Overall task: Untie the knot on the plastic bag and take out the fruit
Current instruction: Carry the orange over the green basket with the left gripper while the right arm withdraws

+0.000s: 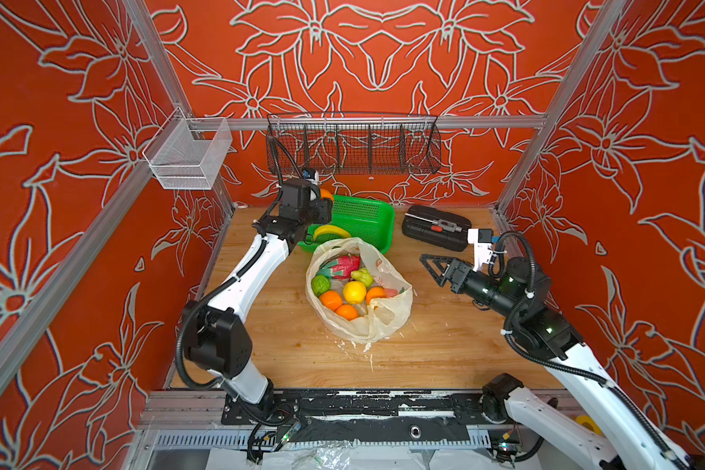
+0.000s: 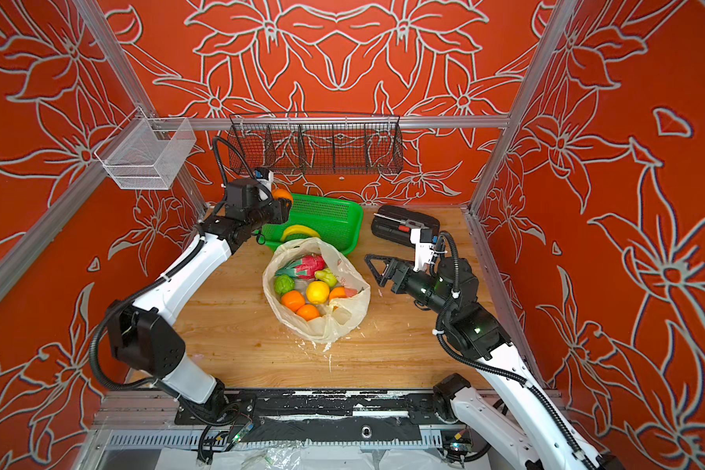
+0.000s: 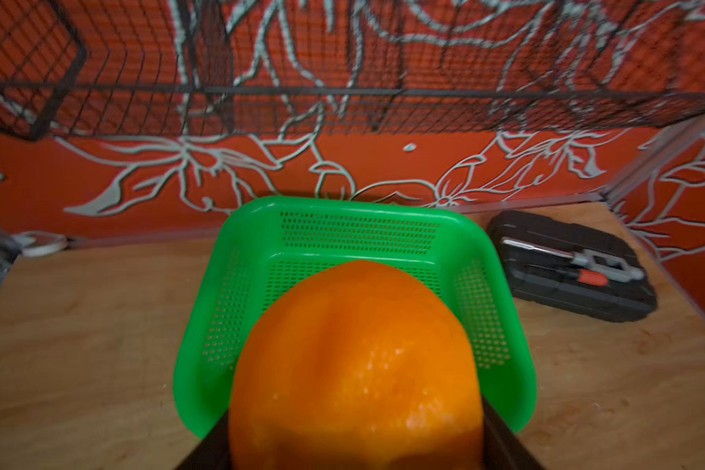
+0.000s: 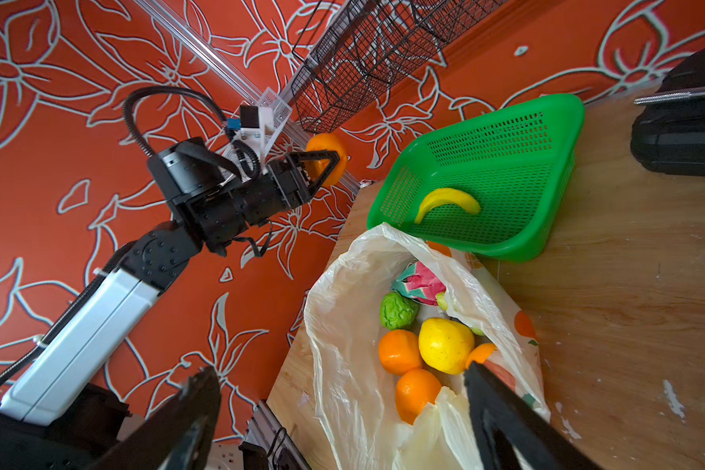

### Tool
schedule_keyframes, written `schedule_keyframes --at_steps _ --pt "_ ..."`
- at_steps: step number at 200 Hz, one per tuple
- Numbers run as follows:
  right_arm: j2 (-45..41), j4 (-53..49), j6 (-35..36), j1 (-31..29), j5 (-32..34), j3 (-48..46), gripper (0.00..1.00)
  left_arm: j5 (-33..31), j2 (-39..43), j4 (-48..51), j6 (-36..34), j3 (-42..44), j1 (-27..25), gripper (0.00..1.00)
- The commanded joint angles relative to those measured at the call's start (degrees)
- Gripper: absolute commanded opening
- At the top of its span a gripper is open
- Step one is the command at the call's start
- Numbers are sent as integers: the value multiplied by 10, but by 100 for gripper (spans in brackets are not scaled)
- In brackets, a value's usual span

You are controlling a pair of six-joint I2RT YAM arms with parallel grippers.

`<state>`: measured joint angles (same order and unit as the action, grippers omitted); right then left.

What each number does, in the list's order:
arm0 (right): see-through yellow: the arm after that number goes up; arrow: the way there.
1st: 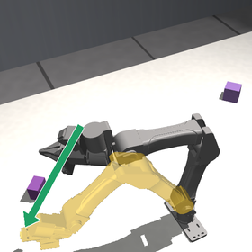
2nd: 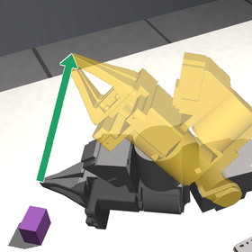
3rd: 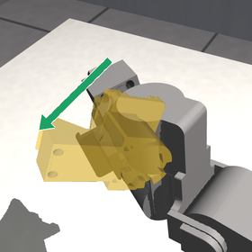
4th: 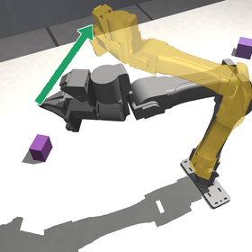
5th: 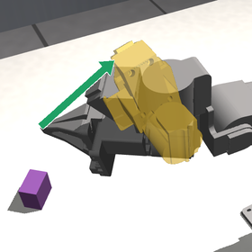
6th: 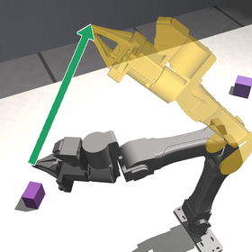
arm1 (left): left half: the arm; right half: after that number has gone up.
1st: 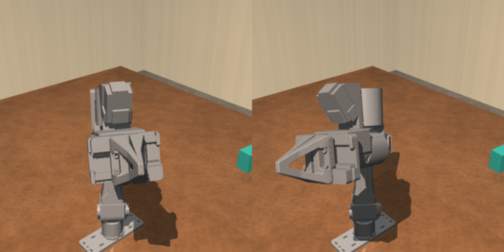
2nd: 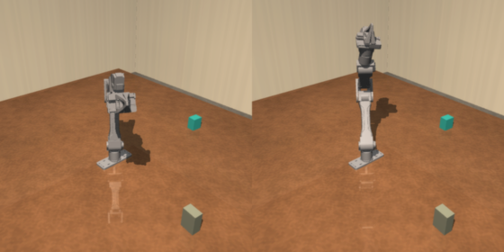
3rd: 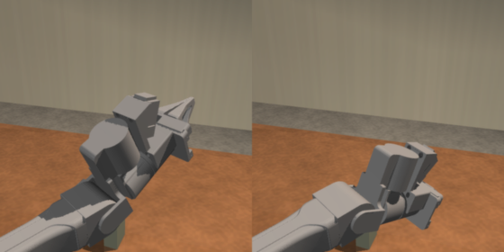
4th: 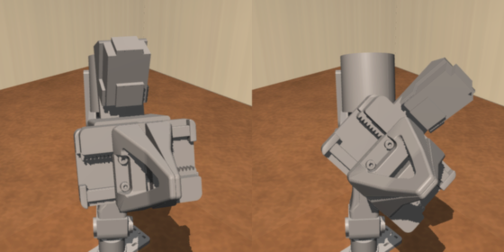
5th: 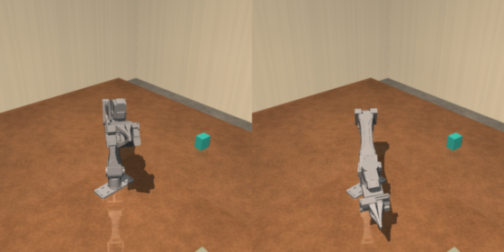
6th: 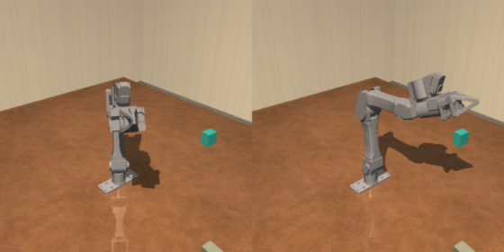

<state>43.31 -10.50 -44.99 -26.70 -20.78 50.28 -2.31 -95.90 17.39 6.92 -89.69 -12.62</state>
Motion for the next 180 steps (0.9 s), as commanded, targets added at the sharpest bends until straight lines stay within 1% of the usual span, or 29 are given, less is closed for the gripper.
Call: schedule_keyframes --at_steps 1,48,84,109,156,180 --pt "-3 -5 11 2 9 -11 95 -7 -40 36 36 -20 18 53" --pt "-16 -42 28 2 17 -11 95 -4 -128 25 42 -33 45 52" --pt "-34 -43 24 2 22 -17 95 7 -207 46 37 -80 61 52" --pt "-38 -58 25 2 23 -10 95 6 -253 91 26 -128 62 53" --pt "-55 -64 24 2 29 -11 95 0 -273 128 33 -116 65 53" --pt "-54 -63 23 2 28 -11 95 4 -267 158 43 -116 67 52"
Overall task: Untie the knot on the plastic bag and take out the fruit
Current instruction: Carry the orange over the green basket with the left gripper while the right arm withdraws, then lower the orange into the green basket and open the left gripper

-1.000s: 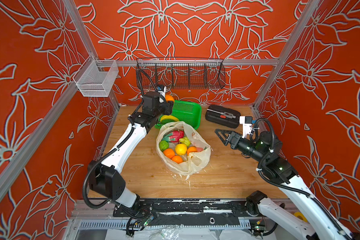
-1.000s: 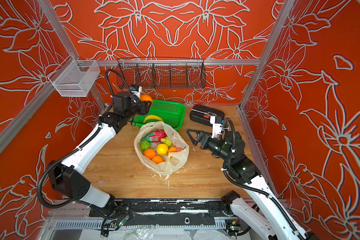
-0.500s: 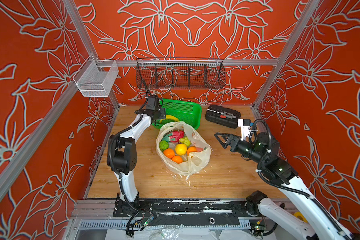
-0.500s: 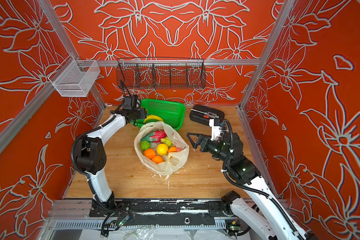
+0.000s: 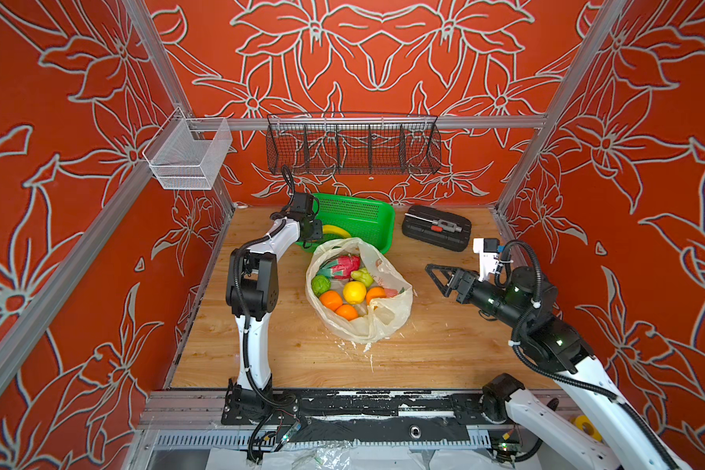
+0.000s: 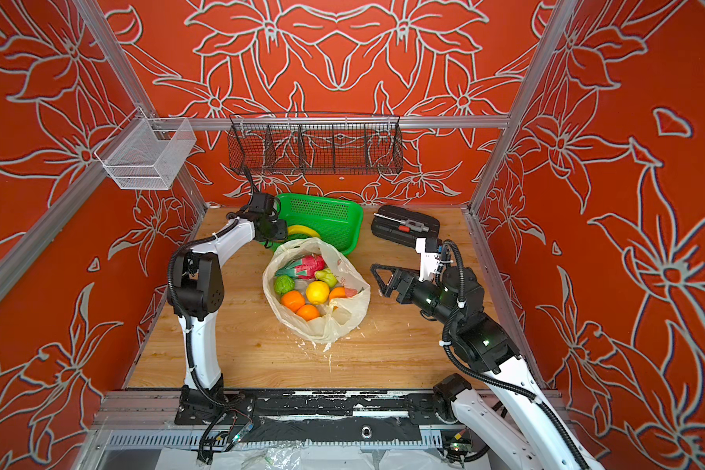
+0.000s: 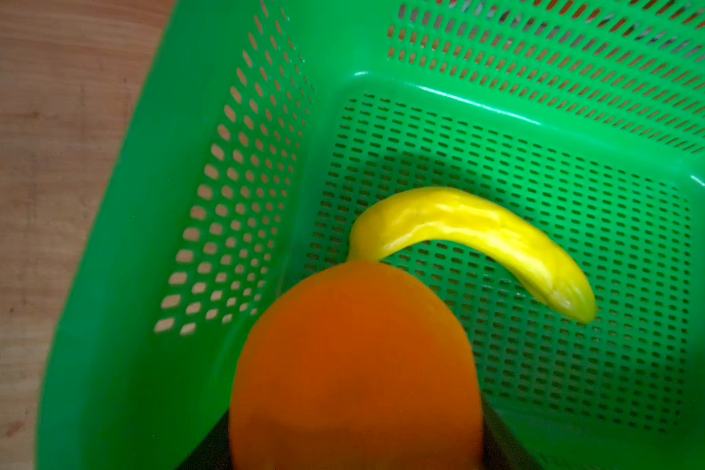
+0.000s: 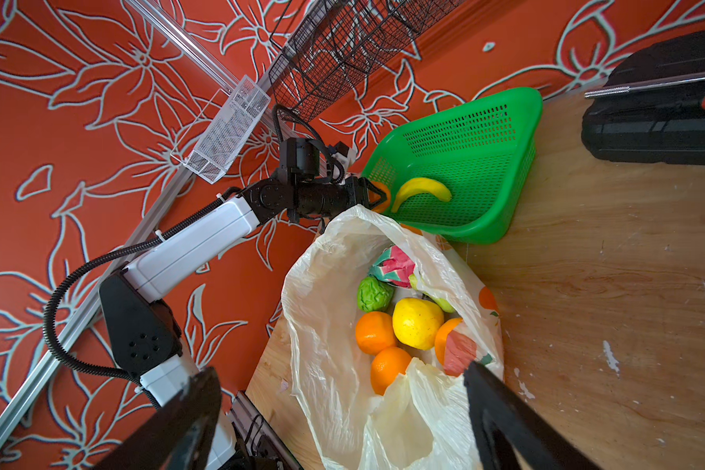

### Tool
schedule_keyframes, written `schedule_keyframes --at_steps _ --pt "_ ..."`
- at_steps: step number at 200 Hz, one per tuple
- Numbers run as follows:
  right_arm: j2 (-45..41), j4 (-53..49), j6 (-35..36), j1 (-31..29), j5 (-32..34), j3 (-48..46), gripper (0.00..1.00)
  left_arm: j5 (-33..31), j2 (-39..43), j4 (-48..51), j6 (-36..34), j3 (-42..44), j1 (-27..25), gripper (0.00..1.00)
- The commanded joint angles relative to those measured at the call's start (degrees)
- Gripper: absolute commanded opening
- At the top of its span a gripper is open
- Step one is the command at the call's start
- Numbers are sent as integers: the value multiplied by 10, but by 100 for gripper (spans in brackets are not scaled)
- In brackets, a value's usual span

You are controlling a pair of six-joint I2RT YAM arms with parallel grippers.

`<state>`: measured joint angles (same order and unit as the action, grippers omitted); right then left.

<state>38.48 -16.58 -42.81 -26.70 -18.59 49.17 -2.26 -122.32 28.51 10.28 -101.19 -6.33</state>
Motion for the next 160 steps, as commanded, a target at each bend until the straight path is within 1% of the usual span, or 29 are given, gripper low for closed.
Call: schedule_keyframes --at_steps 1,48,86,98,122,160 --pt "-6 -2 1 2 6 1 95 3 -3 48 10 -1 4 52" --pt "-9 -4 0 2 4 1 95 -19 31 77 27 21 5 50" --pt "-10 0 -8 2 1 -1 95 -4 22 74 30 40 19 53" --pt "-9 0 -10 2 -2 0 95 2 15 75 31 37 22 57" --pt "-8 -3 -12 2 -4 2 95 12 3 77 32 25 26 70" --pt "-2 -1 -8 2 -12 8 95 20 5 77 29 20 26 80"
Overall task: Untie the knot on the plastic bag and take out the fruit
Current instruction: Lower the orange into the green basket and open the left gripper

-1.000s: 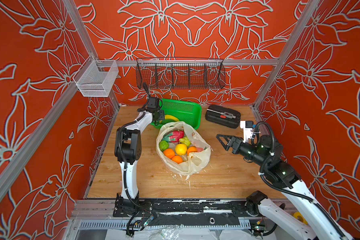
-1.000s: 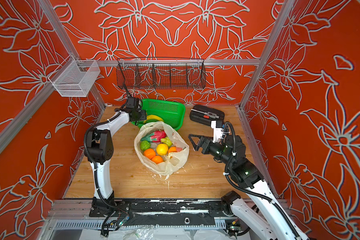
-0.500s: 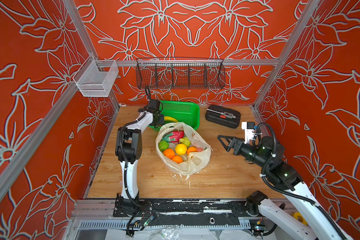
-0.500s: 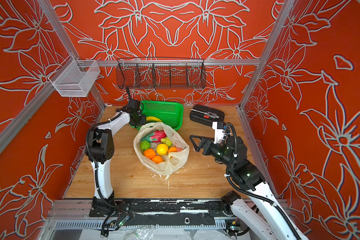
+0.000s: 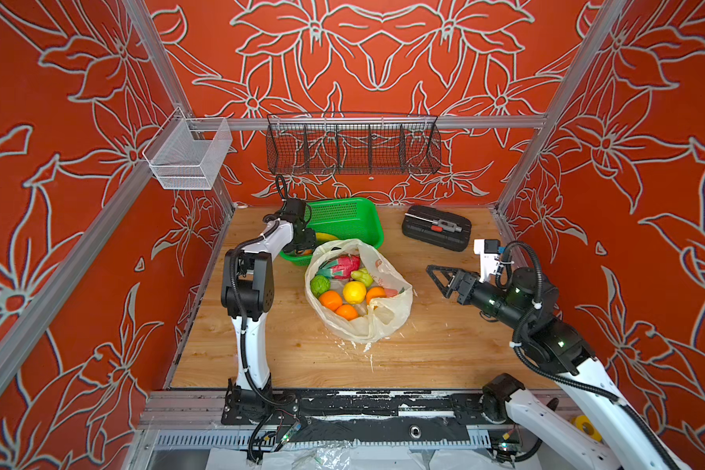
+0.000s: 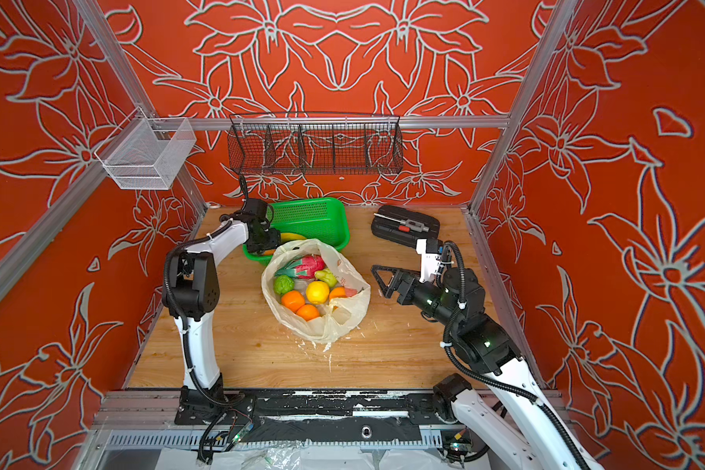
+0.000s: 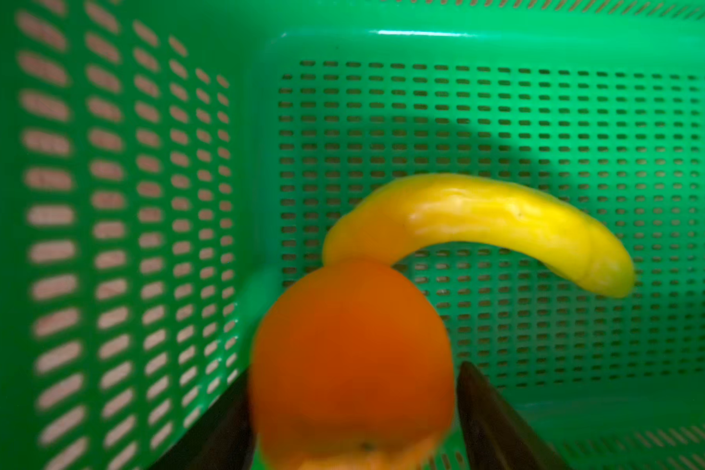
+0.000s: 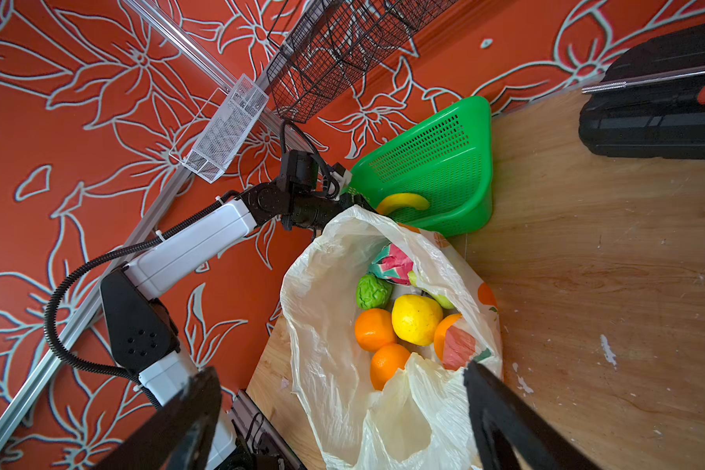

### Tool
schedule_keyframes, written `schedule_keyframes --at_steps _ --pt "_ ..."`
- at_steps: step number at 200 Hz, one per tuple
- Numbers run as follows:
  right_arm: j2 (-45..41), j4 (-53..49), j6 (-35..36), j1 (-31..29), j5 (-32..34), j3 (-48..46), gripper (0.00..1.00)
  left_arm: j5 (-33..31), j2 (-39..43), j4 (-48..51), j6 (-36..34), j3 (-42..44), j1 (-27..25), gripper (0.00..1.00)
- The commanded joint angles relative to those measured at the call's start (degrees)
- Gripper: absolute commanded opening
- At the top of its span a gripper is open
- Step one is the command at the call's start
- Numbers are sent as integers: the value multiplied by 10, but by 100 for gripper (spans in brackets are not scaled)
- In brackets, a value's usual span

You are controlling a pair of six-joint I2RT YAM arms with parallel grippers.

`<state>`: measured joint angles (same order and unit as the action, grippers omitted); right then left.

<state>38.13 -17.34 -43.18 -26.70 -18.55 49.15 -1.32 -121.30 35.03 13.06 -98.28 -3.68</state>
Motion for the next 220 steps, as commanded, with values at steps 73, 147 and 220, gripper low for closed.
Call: schedule_keyframes --at_steps 73,147,220 --pt "61 26 -2 1 -81 36 93 14 126 7 -3 28 1 82" --pt "127 76 -15 -39 -90 29 90 83 380 -50 26 166 0 82" --pt "235 19 80 -156 9 80 78 110 653 -1 116 353 -97 81"
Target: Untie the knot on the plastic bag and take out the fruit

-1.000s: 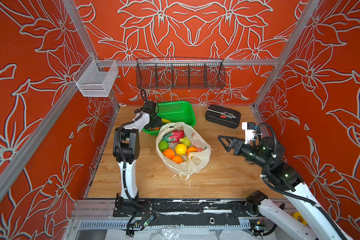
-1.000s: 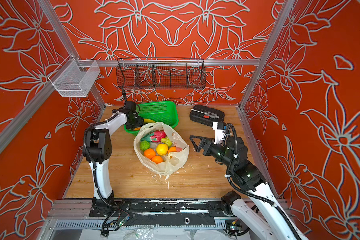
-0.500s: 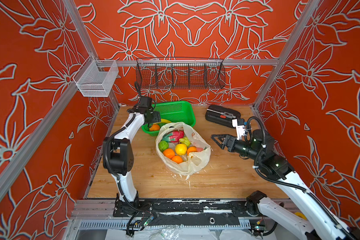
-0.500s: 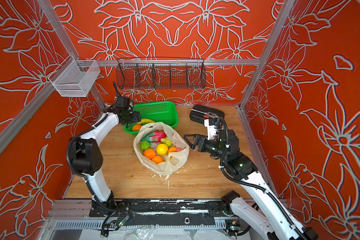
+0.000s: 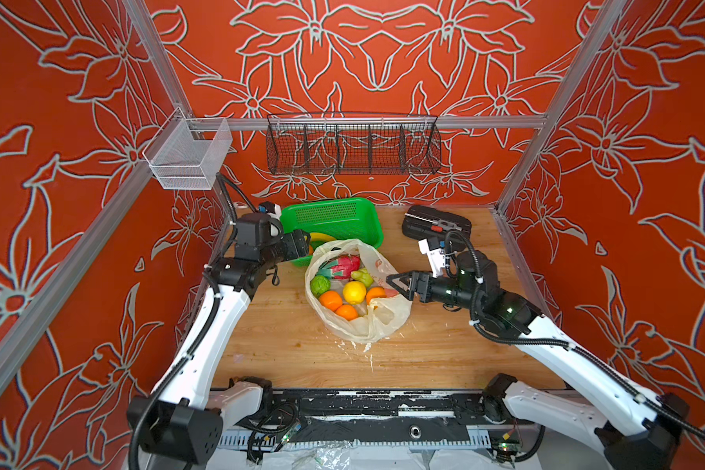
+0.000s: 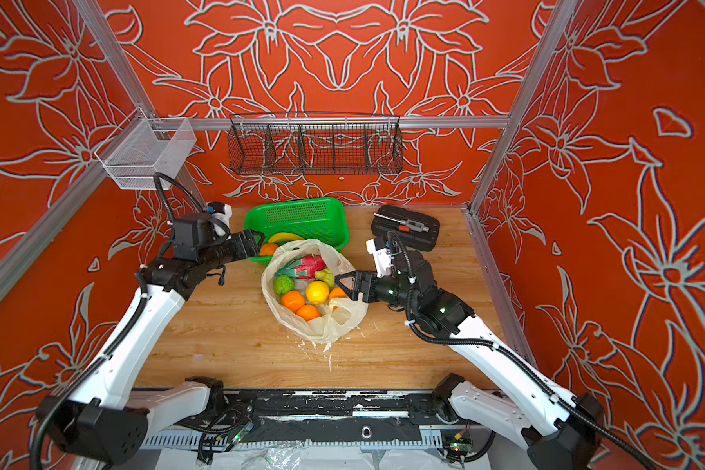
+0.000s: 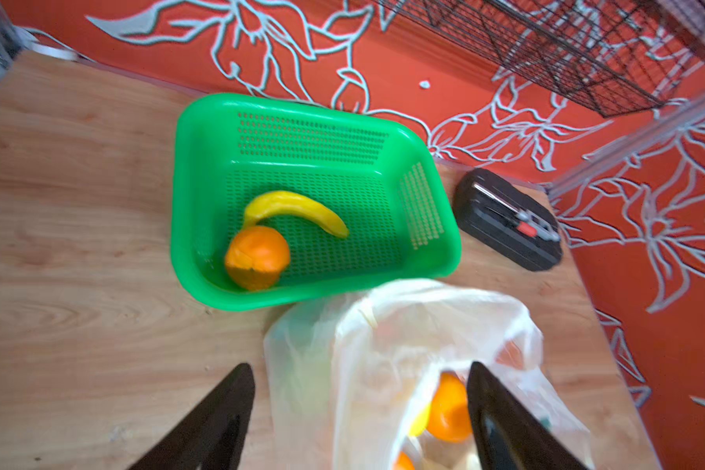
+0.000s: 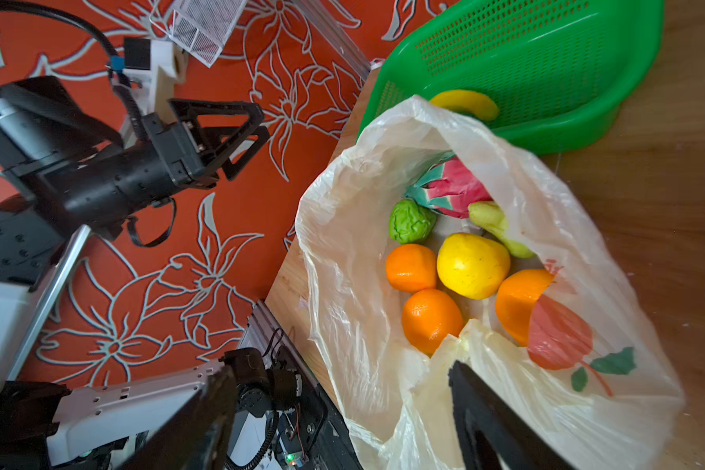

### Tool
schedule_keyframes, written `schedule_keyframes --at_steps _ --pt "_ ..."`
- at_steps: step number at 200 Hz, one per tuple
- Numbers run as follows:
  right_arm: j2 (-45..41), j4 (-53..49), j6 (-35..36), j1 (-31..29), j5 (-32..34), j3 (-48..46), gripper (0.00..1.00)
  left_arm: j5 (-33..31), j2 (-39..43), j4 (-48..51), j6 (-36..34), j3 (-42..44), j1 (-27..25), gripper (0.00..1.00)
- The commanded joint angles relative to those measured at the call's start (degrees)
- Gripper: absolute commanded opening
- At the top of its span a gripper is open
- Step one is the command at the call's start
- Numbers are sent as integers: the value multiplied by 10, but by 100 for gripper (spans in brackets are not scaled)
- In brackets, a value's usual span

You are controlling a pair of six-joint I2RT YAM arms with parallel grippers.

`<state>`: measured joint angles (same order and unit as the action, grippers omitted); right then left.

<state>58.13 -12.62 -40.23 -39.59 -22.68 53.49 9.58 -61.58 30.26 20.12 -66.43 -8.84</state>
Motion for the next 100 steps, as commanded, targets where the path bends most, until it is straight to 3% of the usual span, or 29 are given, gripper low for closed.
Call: schedule_keyframes --at_steps 1,36,100 --pt "38 -29 51 -27 51 37 78 0 62 48 47 36 -48 81" --pt "116 -54 81 -56 74 74 73 -53 110 108 80 97 -126 81" --pt "261 -66 98 -98 103 119 68 -31 107 81 93 217 -134 82"
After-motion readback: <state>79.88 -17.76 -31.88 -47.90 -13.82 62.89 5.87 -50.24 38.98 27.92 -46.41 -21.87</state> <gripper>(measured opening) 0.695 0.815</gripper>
